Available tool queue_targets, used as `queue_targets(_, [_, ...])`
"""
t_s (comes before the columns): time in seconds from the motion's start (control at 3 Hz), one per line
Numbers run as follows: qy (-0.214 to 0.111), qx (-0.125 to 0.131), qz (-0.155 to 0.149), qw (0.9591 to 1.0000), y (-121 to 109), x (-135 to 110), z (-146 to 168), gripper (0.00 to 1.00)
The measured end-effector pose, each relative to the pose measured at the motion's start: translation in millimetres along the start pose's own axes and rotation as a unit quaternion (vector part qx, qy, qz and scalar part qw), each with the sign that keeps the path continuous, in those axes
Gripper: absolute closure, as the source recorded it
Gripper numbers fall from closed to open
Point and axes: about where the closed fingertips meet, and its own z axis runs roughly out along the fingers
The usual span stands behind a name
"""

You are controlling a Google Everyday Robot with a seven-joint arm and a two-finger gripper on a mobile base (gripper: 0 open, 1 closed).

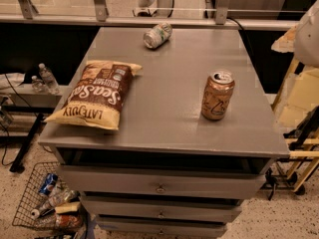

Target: Move orange can near brown chip bag

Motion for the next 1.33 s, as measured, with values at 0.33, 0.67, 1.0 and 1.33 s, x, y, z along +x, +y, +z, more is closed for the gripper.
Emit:
queue_targets(0.33, [0.000,0.000,0.000,1.0000,0.0,0.0,0.0,0.00])
queue_targets(0.67, [-0.008,0.005,0.002,1.0000,-0.7,1.3,-0.3,0.00])
queue_targets(1.0, [-0.053,-0.001,0.003,0.9986,-10.3,5.3,16.1,0.00])
queue_targets(1.33, [-0.142,-0.016,0.013,0.9896,-24.8,1.7,39.4,0.00])
